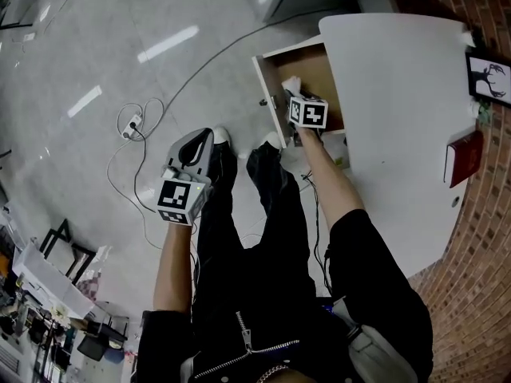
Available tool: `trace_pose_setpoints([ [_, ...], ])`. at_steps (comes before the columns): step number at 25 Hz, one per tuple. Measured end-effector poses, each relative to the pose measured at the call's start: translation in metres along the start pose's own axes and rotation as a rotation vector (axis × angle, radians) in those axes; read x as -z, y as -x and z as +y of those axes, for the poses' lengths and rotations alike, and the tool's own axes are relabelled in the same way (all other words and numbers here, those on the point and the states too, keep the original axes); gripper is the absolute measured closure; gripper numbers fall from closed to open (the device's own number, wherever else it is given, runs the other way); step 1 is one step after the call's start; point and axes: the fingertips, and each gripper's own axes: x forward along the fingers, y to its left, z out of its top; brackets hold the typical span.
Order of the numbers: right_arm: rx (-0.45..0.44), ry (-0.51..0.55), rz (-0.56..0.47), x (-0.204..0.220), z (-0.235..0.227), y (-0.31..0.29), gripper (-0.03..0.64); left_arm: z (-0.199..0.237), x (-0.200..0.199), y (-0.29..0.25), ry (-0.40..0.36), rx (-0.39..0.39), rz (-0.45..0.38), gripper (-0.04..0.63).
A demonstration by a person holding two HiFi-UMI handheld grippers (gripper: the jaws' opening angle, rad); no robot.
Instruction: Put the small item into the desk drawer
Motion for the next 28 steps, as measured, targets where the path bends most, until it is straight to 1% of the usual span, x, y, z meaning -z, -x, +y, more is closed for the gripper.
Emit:
trace_pose_setpoints([
  [4,-0.008,0.022,0.034,0.009,-0.001,-0.019,0.443,0.007,0.014,-0.002,0.020,-0.020,0.023,0.574],
  [7,0.006,0.036,0.045,0.013,-0.005,-0.031,0.443,0.008,0.022,-0.001,0.013,-0.019,0.039,0.574],
  [9,0.016,0.025,0.048,0.015,-0.010,-0.038,0.443,0.008,0.027,0.000,0.008,-0.016,0.052,0.574],
  [12,0.022,0.009,0.063,0.020,-0.018,-0.043,0.442,0.010,0.033,0.002,0.022,-0.025,0.063,0.574],
  [16,-0.005,-0.007,0.089,0.022,-0.021,-0.047,0.442,0.013,0.038,0.004,0.035,-0.034,0.064,0.574],
  [20,-0.013,0.011,0.106,0.023,-0.021,-0.048,0.440,0.012,0.040,0.003,0.042,-0.030,0.065,0.574],
  [23,0.014,-0.001,0.096,0.023,-0.022,-0.044,0.426,0.011,0.037,0.004,0.042,-0.026,0.059,0.574],
  [24,0.026,-0.010,0.092,0.023,-0.022,-0.042,0.405,0.011,0.036,0.004,0.042,-0.022,0.057,0.574],
  [25,0.034,-0.017,0.087,0.022,-0.021,-0.040,0.397,0.011,0.034,0.005,0.041,-0.018,0.053,0.574],
  [28,0.043,-0.011,0.066,0.017,-0.014,-0.031,0.396,0.009,0.025,0.007,0.030,-0.007,0.043,0.574],
])
